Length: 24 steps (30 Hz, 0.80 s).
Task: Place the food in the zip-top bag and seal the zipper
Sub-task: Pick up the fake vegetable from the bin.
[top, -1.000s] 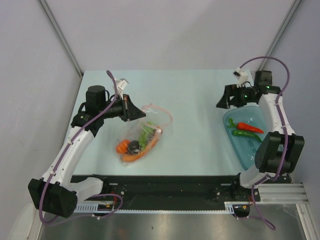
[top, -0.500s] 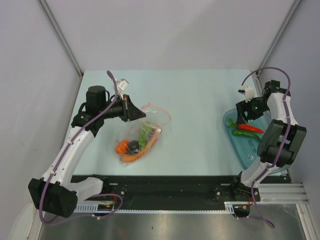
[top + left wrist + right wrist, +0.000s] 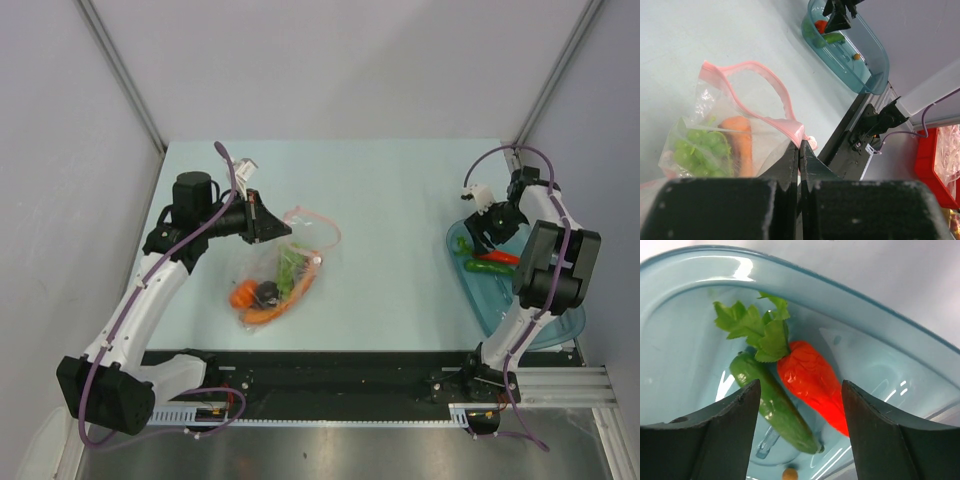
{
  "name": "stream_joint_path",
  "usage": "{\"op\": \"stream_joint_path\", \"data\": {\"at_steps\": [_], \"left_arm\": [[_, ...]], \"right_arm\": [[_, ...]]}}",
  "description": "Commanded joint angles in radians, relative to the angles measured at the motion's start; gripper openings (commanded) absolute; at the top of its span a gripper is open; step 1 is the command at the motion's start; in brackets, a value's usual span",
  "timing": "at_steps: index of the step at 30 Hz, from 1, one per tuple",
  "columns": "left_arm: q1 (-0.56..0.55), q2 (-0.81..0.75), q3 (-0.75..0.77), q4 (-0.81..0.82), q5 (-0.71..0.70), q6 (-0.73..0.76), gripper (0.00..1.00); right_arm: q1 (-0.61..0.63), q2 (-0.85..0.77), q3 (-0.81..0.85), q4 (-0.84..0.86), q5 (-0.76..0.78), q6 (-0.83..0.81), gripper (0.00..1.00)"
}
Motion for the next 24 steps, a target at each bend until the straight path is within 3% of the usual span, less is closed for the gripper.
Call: {"op": "stream_joint_path", "data": {"at_steps": [1,7,12,16,20,24], "left_arm": [[0.005,-0.004,0.015,0.011,0.01,0.024,0.0],[0.005,-0.001,0.015,0.014,0.008,0.027,0.0],[0.005,-0.001,0.015,0.014,0.01,0.032,0.0],[0.005,-0.004,0.017,0.011,0.008,0.035,0.0],[0.007,-0.012,0.01,0.011,0.008,0.033,0.0],[0.005,-0.021,0.003,0.016,0.01,0.024,0.0]], "right_arm": [[0.019,0.028,-0.017,0.069,0.046,-0.05,0.7],[0.03,0.063,-0.048,0.09,0.067,-0.102,0.65],[0.028,0.049,-0.068,0.087,0.064,-0.122,0.53],[0.027,0.009,-0.08,0.086,0.063,-0.116,0.31],[0.043,-0.118,-0.08,0.083,0.058,-0.063,0.0],[0.063,-0.256,-0.072,0.103,0.006,0.046,0.0]]}}
